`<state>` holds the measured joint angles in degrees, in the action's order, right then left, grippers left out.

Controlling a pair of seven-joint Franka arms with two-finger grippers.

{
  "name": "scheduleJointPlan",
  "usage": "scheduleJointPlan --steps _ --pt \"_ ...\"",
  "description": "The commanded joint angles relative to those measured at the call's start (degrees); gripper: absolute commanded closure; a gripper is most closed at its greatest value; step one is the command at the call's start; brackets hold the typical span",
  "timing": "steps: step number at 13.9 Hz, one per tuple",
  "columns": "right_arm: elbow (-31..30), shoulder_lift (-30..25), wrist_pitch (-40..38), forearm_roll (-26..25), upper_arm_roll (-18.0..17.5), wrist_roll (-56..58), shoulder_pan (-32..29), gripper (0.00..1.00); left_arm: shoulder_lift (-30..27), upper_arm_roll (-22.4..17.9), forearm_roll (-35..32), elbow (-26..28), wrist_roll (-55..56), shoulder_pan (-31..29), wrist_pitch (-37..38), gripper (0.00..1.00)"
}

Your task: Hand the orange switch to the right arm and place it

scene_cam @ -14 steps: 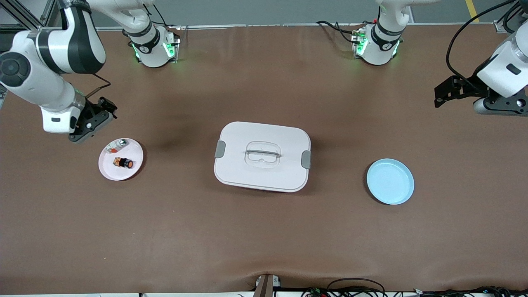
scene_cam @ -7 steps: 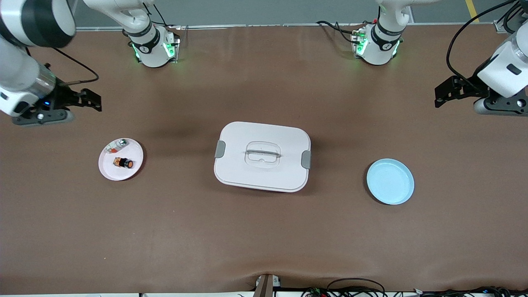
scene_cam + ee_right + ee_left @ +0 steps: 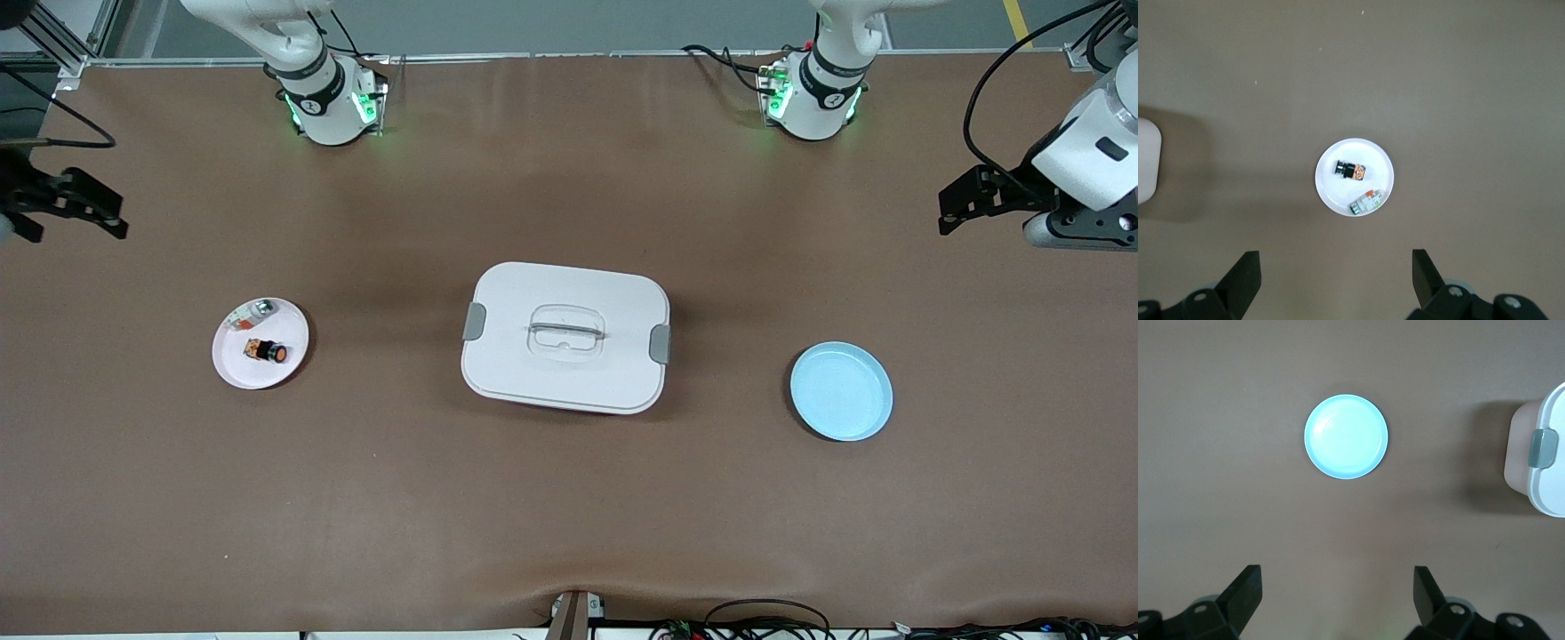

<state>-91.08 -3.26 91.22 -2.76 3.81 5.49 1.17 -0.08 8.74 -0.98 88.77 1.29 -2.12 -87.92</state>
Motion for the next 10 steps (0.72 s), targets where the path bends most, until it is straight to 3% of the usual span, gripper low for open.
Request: scheduleJointPlan --steps 1,10 --pt "3.54 1.67 -0.96 0.74 -0.30 -0.40 -0.73 0.00 -1.59 0.05 0.63 1.23 -1.21 -0.52 -0.76 0.00" --pt "4.16 3.17 -0.87 1.09 -0.47 -0.92 -1.34 0.00 -0.88 -0.39 0.01 0.88 -1.29 -0.52 -1.11 0.00"
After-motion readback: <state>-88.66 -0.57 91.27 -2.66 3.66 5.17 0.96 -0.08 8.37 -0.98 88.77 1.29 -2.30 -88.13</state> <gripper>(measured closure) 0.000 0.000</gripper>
